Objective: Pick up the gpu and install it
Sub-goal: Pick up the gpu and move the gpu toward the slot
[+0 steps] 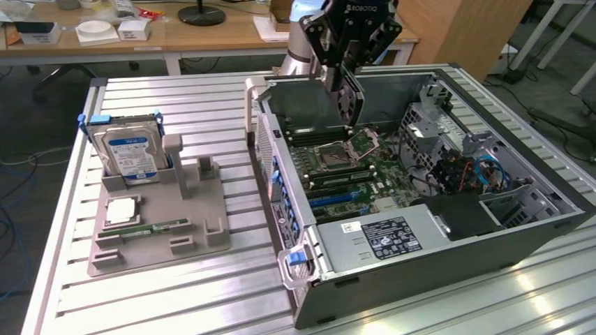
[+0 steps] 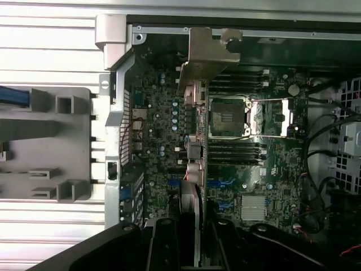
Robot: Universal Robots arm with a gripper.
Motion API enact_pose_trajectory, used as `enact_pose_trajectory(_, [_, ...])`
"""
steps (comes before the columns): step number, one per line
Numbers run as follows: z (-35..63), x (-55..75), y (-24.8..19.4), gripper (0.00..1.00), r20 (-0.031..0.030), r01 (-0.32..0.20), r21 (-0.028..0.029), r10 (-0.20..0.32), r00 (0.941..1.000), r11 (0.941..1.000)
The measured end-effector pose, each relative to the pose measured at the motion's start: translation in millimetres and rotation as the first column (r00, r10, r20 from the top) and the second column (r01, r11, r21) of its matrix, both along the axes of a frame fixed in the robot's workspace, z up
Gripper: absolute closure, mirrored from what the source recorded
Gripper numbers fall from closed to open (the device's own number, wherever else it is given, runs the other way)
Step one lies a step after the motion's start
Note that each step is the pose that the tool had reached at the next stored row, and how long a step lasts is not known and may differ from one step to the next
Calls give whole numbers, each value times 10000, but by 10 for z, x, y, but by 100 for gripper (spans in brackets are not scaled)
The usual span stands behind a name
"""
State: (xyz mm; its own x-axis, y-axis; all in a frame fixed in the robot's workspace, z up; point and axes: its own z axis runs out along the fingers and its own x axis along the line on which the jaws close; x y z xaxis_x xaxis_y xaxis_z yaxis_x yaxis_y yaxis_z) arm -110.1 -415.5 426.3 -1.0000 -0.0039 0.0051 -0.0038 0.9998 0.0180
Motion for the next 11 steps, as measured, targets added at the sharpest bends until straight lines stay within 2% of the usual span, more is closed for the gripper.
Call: enact_pose_trajectory(11, [0, 105, 0, 73, 1, -1, 1, 1, 10000, 10000])
